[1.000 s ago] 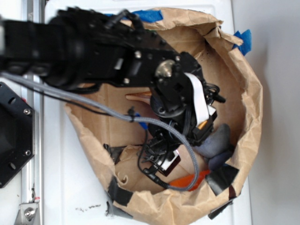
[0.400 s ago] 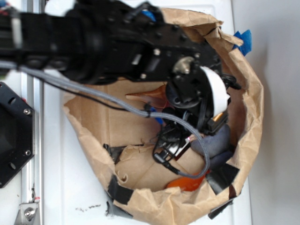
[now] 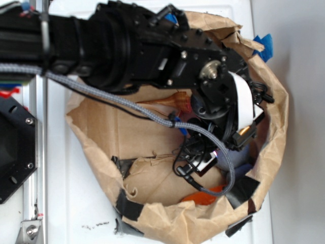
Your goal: Grab the gray animal.
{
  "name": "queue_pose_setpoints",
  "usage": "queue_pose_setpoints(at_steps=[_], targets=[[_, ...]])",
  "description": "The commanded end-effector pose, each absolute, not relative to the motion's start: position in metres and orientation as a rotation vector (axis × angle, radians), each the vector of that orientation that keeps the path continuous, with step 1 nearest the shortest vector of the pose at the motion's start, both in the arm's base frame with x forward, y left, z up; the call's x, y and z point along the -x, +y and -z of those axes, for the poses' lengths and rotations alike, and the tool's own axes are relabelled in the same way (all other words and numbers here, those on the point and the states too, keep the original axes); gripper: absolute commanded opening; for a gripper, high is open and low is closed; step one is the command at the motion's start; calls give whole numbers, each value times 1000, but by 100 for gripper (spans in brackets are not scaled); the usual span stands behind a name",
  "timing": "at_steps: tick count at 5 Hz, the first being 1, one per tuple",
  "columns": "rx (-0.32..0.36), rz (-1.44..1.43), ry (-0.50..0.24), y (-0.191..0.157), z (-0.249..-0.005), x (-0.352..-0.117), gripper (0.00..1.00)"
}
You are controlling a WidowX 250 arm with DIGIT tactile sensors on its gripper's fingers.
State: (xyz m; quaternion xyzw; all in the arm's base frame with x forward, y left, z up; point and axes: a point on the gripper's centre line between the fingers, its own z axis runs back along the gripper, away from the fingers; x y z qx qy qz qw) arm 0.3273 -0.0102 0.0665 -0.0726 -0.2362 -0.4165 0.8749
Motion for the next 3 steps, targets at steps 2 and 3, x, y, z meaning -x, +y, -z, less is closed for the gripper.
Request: queue_pose_setpoints(at_steps=[2,3], targets=[[103,990,-571,-45,-61,-337,100],[107,985,-545,-47,-50,-340,100]])
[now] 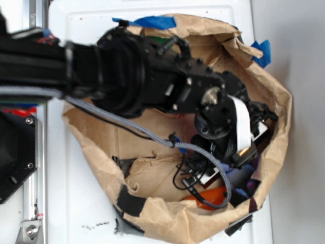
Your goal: Grab the gray animal.
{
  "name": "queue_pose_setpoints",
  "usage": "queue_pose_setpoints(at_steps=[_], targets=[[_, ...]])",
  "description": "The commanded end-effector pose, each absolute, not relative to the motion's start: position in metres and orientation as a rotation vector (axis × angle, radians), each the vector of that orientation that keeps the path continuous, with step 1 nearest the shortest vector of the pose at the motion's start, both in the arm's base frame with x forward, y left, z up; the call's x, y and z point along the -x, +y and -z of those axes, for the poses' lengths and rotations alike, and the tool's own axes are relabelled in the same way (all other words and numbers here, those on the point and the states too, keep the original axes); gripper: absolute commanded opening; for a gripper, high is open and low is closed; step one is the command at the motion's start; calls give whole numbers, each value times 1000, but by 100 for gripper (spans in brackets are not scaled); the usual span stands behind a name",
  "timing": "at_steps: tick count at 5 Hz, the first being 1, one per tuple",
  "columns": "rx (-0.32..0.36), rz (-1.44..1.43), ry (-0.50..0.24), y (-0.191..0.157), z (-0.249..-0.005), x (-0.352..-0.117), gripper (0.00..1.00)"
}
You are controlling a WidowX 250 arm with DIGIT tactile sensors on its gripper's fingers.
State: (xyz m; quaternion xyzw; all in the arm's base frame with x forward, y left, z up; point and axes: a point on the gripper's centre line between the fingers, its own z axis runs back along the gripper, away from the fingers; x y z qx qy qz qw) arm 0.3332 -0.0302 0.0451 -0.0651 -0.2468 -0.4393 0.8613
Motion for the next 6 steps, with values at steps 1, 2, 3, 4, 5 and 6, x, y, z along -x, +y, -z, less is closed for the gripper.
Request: queue_pose_setpoints(at_steps=[1,2,3,4,5,6], targets=[[110,956,-525,-48,-42,-340,99],[122,922,-524,-45,-40,-339,0],[132,908,-524,-41,-41,-337,0],[133,891,-527,-38,-42,-336,0],[115,848,-516,-34,-51,-330,0],[115,754,-524,-28,-74,-315,0]])
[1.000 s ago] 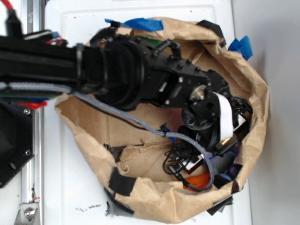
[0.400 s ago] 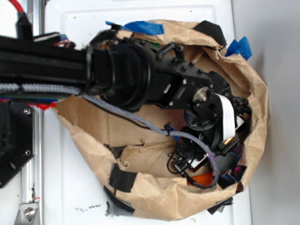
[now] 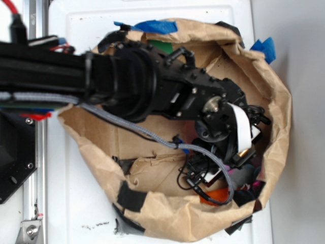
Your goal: Grab the gray animal.
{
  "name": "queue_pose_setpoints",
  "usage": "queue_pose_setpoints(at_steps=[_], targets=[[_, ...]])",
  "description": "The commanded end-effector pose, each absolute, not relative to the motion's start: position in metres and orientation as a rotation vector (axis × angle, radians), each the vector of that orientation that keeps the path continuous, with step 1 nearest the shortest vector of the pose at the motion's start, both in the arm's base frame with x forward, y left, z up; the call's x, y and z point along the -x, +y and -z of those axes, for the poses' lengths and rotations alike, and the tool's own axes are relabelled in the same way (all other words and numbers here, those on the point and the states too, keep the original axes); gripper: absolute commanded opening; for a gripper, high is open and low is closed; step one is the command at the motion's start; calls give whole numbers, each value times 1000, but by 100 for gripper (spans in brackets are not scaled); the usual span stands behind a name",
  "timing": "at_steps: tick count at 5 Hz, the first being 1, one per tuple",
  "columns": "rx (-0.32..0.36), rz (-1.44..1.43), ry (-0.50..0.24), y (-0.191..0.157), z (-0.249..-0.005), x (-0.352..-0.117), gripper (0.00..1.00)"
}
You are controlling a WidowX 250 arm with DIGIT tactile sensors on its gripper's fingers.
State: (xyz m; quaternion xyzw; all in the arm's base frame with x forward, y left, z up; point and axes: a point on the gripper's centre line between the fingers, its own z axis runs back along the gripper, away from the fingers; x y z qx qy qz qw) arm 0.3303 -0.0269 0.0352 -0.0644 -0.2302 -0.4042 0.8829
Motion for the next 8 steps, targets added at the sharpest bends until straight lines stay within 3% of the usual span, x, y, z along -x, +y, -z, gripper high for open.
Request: queue_pose_setpoints(at_steps=[1,2,3,4,6,8], targets=[[166,625,-519,-22,-101,-300,0],[260,507,-613,-12,-144,-279,0],[257,243,-500,-8,-168,-269,0],[313,-61,-312,-6,-182,-256,0],[315,-308,-200,-4,-185,-236,0],[262,-367,-213,11,-183,-240,0]])
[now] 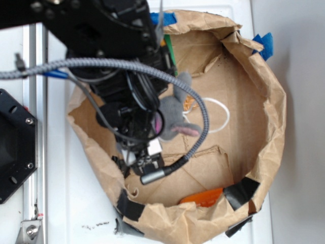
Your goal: Grab the gray animal.
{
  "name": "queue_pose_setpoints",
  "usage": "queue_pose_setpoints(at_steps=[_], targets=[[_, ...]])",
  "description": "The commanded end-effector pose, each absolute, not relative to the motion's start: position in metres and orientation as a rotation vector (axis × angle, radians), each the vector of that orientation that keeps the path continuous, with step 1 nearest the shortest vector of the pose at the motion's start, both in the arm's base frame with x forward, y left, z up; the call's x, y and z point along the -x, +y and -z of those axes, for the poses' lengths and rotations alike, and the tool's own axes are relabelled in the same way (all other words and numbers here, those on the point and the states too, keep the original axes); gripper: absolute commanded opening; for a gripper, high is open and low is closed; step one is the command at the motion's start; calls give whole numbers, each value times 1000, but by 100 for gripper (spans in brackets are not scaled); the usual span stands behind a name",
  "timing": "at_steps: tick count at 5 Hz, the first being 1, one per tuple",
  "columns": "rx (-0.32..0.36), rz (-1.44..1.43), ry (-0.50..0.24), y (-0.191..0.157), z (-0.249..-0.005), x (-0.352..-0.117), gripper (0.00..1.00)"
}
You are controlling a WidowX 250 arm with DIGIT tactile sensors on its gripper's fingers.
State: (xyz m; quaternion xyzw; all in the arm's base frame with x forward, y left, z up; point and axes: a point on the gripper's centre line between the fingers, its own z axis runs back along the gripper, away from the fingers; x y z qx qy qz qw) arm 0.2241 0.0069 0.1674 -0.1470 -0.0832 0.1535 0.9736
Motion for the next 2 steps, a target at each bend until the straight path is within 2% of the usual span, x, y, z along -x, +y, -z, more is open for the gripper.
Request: queue_pose_setpoints(at_steps=[1,2], targets=[[247,-387,-214,17,-180,-244,0],[229,-392,-216,17,-179,-246,0]])
